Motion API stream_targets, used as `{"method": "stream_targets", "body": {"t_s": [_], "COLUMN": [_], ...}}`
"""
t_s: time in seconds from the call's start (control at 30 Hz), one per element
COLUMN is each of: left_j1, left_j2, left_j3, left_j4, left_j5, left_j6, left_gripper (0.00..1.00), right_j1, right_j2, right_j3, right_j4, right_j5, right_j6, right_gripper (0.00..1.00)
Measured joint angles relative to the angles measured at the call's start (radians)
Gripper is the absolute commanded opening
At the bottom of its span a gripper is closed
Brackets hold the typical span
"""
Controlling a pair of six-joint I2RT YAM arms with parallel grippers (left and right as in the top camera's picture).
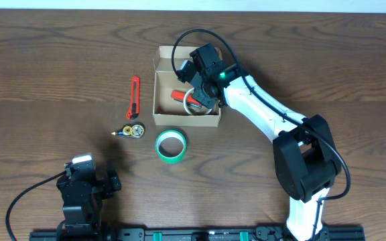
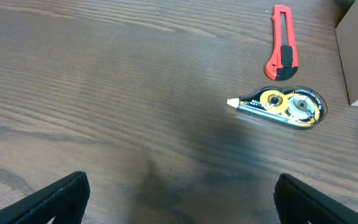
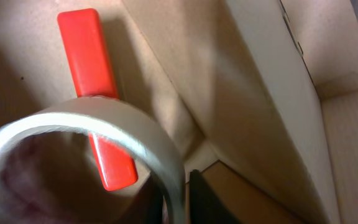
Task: Pack container
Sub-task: 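Lift the white tape roll with the right gripper and lower it into the box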
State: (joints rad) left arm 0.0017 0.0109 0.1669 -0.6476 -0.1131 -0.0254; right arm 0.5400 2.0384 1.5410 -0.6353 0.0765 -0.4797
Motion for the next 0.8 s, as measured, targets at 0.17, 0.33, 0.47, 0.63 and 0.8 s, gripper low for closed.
{"method": "stream_targets", "body": {"t_s": [0.17, 0.33, 0.47, 0.63, 0.8], "left_j1": [0.0, 0.0, 0.0, 0.0, 0.0], "left_j2": [0.0, 0.0, 0.0, 0.0, 0.0], "left_j3": [0.0, 0.0, 0.0, 0.0, 0.0], "left_j4": [0.0, 0.0, 0.0, 0.0, 0.0], "left_j5": [0.0, 0.0, 0.0, 0.0, 0.0], "left_j6": [0.0, 0.0, 0.0, 0.0, 0.0], "left_gripper": [0.95, 0.95, 0.95, 0.95, 0.95], "right_j1": [0.0, 0.0, 0.0, 0.0, 0.008], "right_j2": [0.0, 0.0, 0.0, -0.011, -0.098], "right_j3": [0.0, 0.0, 0.0, 0.0, 0.0], "right_j4": [0.0, 0.006, 0.015, 0.025, 0.01], "right_j5": [-0.002, -0.002, -0.002, -0.002, -0.005], "right_j6": [0.0, -0.003, -0.003, 0.011, 0.056], "right_gripper": [0.43, 0.5, 0.51, 0.56, 0.78]}}
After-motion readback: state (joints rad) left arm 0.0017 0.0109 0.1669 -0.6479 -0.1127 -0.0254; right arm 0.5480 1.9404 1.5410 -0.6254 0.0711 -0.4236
